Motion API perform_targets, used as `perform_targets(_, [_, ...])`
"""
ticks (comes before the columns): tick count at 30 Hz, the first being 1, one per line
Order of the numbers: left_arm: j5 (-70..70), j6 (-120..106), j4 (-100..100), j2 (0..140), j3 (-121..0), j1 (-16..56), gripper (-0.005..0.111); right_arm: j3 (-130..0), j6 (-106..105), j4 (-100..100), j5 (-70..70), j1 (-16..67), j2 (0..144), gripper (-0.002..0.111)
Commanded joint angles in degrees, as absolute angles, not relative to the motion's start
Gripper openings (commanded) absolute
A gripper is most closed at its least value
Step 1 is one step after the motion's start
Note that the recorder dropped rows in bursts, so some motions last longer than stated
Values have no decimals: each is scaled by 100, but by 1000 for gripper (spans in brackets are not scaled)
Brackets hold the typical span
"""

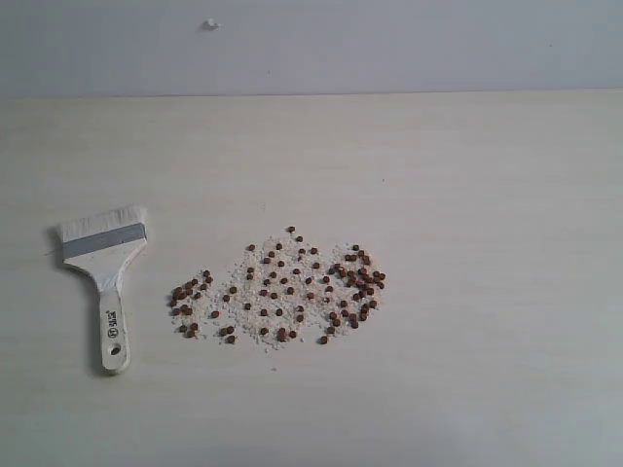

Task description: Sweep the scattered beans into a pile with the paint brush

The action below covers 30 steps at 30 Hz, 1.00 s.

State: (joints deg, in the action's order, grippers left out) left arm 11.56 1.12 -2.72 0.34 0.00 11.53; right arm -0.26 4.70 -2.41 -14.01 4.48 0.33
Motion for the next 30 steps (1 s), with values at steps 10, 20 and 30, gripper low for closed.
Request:
perform_targets(10, [1140,129,-286,0,0,1141,0,0,470,-287,-1335,422,0,0])
perform_targets(20, [1043,214,-247,0,0,1141,0,0,470,-287,-1335,422,0,0])
perform_targets(30, [-747,3483,-47,0,0,1141,0,0,470,-287,-1335,422,0,0])
